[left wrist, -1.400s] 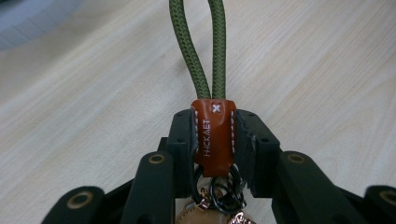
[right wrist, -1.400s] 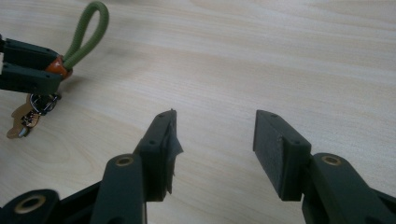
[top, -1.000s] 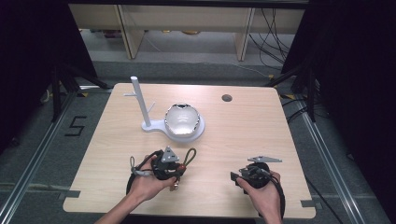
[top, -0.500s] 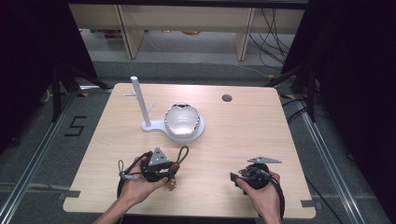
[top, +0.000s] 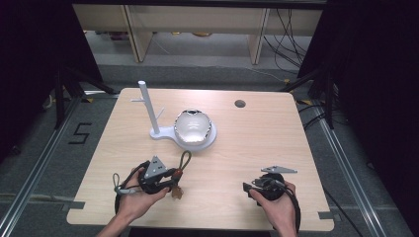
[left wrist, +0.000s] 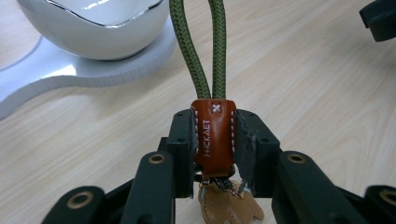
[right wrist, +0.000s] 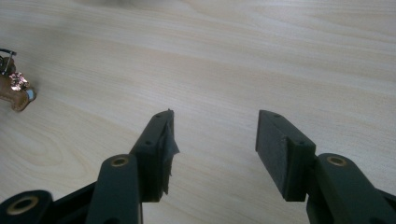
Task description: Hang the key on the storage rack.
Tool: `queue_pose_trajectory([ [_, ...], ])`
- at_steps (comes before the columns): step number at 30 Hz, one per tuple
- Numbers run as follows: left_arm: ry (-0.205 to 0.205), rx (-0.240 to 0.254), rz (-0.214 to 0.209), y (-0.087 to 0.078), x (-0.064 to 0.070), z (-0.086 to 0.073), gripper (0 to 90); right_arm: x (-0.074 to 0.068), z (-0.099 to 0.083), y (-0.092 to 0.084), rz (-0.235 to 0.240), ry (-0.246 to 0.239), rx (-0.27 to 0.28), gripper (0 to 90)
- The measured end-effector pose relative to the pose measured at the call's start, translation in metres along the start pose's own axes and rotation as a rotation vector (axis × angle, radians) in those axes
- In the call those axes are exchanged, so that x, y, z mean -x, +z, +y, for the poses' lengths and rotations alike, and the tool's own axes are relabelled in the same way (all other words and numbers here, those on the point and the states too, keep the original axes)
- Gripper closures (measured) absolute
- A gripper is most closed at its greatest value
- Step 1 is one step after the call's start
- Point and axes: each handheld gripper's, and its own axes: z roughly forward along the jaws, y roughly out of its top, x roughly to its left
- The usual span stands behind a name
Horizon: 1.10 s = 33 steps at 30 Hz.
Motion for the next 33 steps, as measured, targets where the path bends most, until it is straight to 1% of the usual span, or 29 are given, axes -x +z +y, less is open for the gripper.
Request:
queue_pose_trajectory([
  [1, -0.014, 0.01, 0.001, -0.001, 0.001, 0.0, 68.2, 0.0, 0.0, 0.0, 0.003, 0.006, -0.007, 47.9],
  [2, 0.001, 0.001, 0.004, -0.004, -0.001, -0.001, 68.2, -0.001, 0.0, -0.001, 0.017, 0.014, -0.015, 47.7],
  [3, -0.002, 0.014, 0.008, -0.005, -0.001, -0.002, 68.1, -0.001, -0.001, -0.001, 0.014, 0.012, -0.012, 47.6],
  [4, -0.021, 0.038, 0.009, -0.006, 0.0, -0.004, 68.1, -0.001, -0.001, -0.001, 0.02, 0.006, -0.013, 47.5],
  [6, -0.021, 0.066, 0.013, -0.008, 0.0, -0.007, 68.1, -0.001, -0.001, -0.001, 0.019, 0.007, -0.015, 47.4],
  [7, -0.027, 0.078, 0.02, -0.009, 0.001, -0.009, 68.1, -0.002, -0.001, -0.002, 0.009, 0.008, -0.017, 47.4],
  [8, -0.022, 0.091, 0.024, -0.01, 0.001, -0.011, 68.1, -0.002, -0.001, -0.001, 0.017, 0.009, -0.011, 47.4],
  [9, -0.032, 0.104, 0.026, -0.011, 0.002, -0.012, 68.2, -0.002, -0.001, -0.001, 0.021, 0.013, -0.012, 47.4],
  [10, -0.026, 0.109, 0.035, -0.013, 0.002, -0.013, 68.1, -0.002, -0.001, 0.0, 0.005, 0.006, -0.004, 47.4],
  [11, -0.031, 0.125, 0.037, -0.014, 0.002, -0.014, 68.1, -0.002, -0.001, -0.001, 0.013, 0.007, -0.004, 47.4],
  [12, -0.031, 0.125, 0.037, -0.014, 0.002, -0.014, 68.1, -0.002, -0.001, -0.001, 0.013, 0.007, -0.004, 47.4],
  [14, -0.024, 0.145, 0.051, -0.018, 0.001, -0.016, 68.2, -0.003, -0.001, -0.001, 0.013, 0.007, -0.003, 47.4],
  [16, -0.02, 0.151, 0.05, -0.019, 0.001, -0.017, 68.2, -0.002, -0.001, -0.002, 0.01, -0.001, -0.004, 47.4],
  [17, -0.02, 0.159, 0.057, -0.021, 0.001, -0.018, 68.2, -0.002, 0.0, -0.001, 0.005, -0.005, -0.002, 47.4],
  [18, -0.025, 0.169, 0.058, -0.022, 0.001, -0.018, 68.2, -0.002, 0.0, -0.001, 0.008, 0.0, 0.003, 47.4],
  [19, -0.025, 0.168, 0.063, -0.023, 0.0, -0.019, 68.2, -0.003, 0.0, -0.002, 0.016, 0.009, -0.002, 47.4],
  [20, -0.02, 0.18, 0.059, -0.023, 0.0, -0.02, 68.2, -0.002, 0.0, -0.002, 0.017, 0.005, 0.003, 47.4],
  [21, -0.022, 0.173, 0.068, -0.025, 0.0, -0.021, 68.2, -0.002, -0.001, -0.002, 0.017, -0.003, 0.002, 47.4],
  [23, -0.026, 0.179, 0.07, -0.026, -0.001, -0.022, 68.2, -0.002, -0.001, -0.002, 0.018, -0.002, 0.001, 47.4],
  [24, -0.025, 0.185, 0.064, -0.026, -0.002, -0.024, 68.1, -0.003, -0.001, -0.002, 0.017, -0.003, 0.0, 47.4],
  [25, -0.027, 0.183, 0.07, -0.028, -0.003, -0.024, 68.1, -0.002, -0.001, -0.002, 0.015, -0.005, 0.001, 47.4],
  [26, -0.028, 0.183, 0.073, -0.028, -0.004, -0.025, 68.1, -0.002, -0.001, -0.001, -0.005, -0.011, 0.002, 47.4],
  [29, -0.033, 0.201, 0.081, -0.031, -0.006, -0.028, 68.1, -0.003, -0.001, 0.0, 0.0, -0.002, 0.004, 47.4],
  [30, -0.033, 0.204, 0.09, -0.033, -0.006, -0.028, 68.1, -0.003, -0.001, -0.001, 0.014, 0.001, 0.001, 47.4],
  [31, -0.034, 0.216, 0.086, -0.033, -0.007, -0.029, 68.1, -0.002, -0.001, 0.0, 0.014, -0.023, 0.019, 47.4],
  [32, -0.033, 0.22, 0.092, -0.035, -0.008, -0.029, 68.1, -0.004, -0.001, -0.001, 0.002, -0.001, 0.0, 47.4],
  [33, -0.037, 0.225, 0.099, -0.037, -0.009, -0.029, 68.1, -0.004, -0.001, -0.001, 0.011, 0.004, -0.003, 47.3],
])
